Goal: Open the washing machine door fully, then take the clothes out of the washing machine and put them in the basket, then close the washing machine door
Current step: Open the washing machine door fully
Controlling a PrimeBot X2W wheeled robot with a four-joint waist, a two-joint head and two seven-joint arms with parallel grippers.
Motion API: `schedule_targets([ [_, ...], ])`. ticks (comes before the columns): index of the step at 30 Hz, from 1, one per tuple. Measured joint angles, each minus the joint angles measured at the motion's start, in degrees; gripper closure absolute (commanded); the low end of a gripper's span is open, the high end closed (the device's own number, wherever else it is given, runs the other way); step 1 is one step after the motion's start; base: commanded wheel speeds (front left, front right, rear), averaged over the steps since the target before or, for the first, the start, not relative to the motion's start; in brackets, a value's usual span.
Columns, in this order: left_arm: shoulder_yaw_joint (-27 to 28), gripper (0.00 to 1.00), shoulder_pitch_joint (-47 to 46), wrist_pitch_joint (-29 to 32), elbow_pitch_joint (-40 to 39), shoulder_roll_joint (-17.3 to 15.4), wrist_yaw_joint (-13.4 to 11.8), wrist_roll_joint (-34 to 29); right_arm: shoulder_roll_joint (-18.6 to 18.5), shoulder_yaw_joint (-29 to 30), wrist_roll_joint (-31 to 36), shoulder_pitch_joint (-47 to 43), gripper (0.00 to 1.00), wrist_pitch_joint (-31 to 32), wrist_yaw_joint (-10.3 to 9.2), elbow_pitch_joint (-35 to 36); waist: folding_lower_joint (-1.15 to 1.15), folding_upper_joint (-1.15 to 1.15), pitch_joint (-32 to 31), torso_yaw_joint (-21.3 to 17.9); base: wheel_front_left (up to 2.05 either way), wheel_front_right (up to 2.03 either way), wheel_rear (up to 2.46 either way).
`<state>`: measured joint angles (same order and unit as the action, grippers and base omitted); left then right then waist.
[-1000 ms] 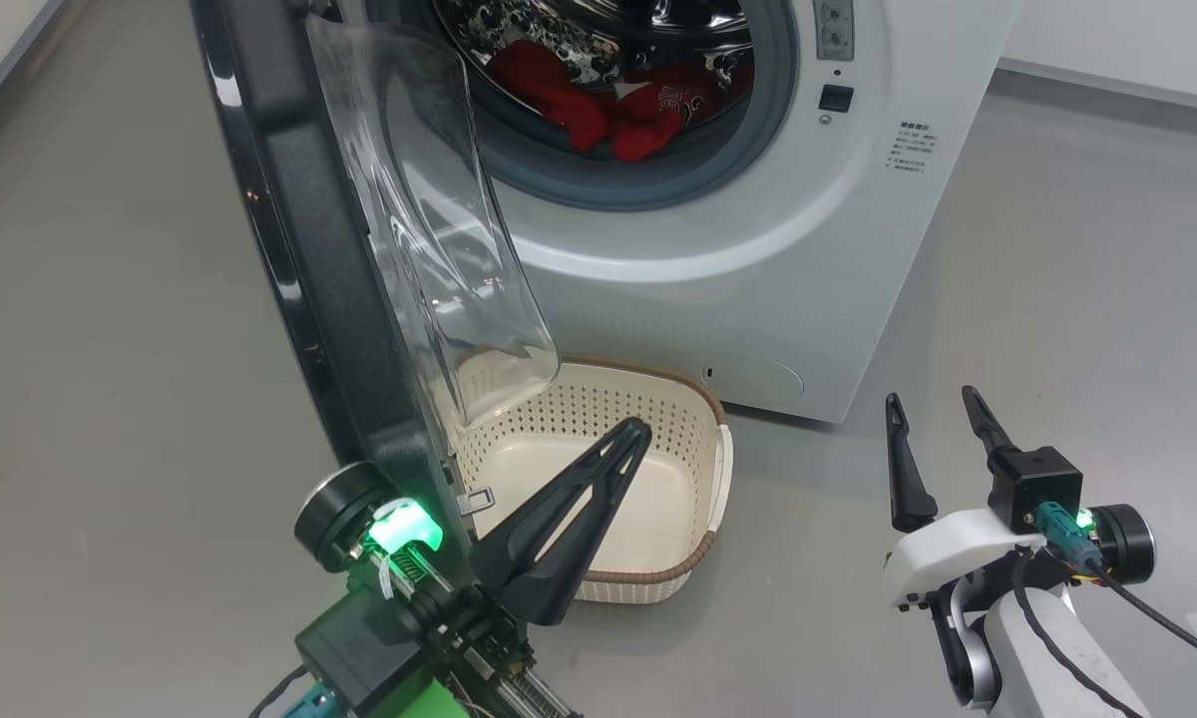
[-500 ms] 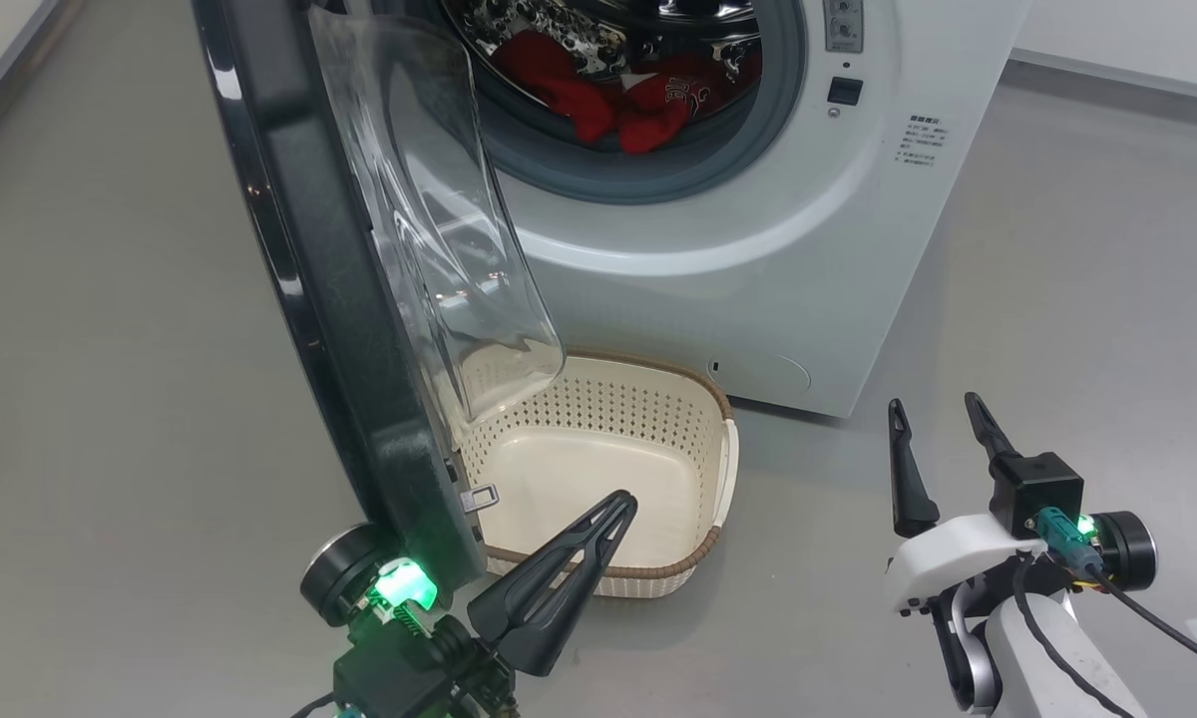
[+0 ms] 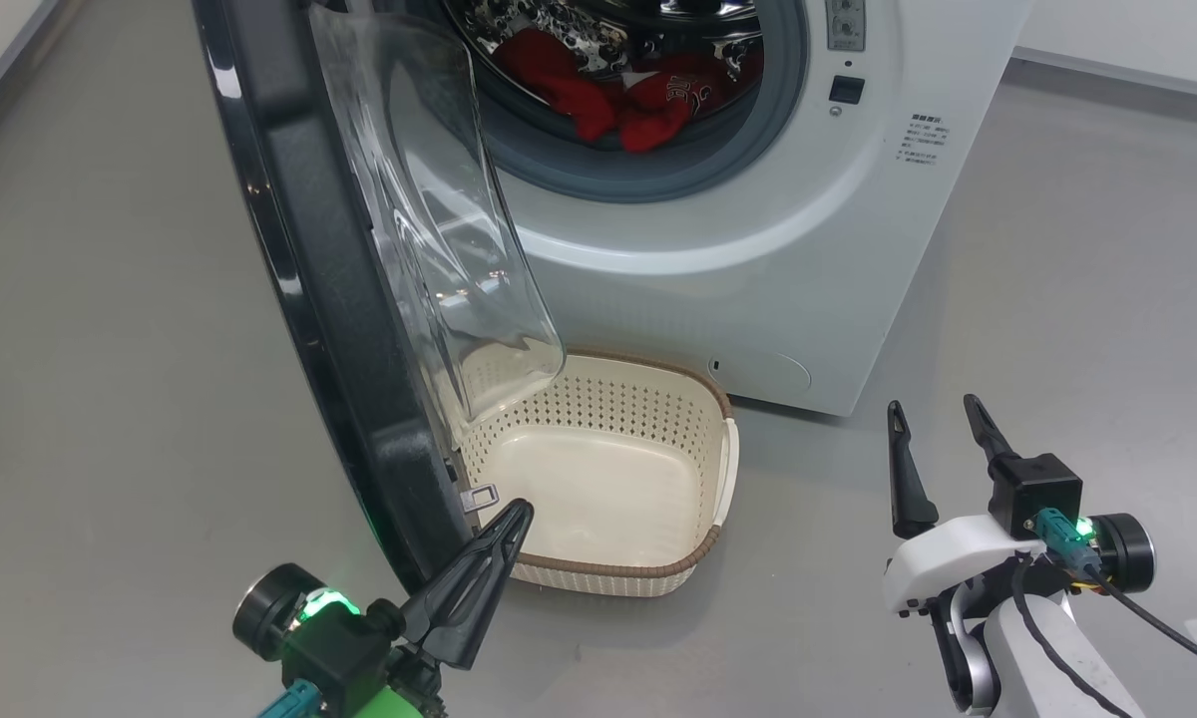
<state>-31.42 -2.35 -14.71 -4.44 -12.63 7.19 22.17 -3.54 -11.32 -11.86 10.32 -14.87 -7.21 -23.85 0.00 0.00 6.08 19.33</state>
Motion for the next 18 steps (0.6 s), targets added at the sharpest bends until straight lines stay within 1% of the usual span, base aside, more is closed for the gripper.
schedule_targets([
  [3,0.49,1.0,0.0,0.0,1.14,0.1,-0.01,0.1,0.0,0.03,0.0,0.0,0.0,0.0,0.0,0.0,0.0,0.0,0.04,-0.13,0.0,0.0,0.0],
  [13,2.41,1.0,-0.1,0.0,6.13,2.66,-0.03,2.13,0.1,0.04,0.0,-0.01,0.0,0.0,0.0,-0.22,0.0,0.0,0.5,-0.83,0.0,0.0,0.0],
  [18,4.85,1.0,-0.13,0.0,7.86,3.41,-0.59,3.47,0.16,0.24,0.0,-0.01,0.0,0.0,0.0,-0.34,0.0,0.0,0.96,-0.97,0.0,0.0,0.0],
])
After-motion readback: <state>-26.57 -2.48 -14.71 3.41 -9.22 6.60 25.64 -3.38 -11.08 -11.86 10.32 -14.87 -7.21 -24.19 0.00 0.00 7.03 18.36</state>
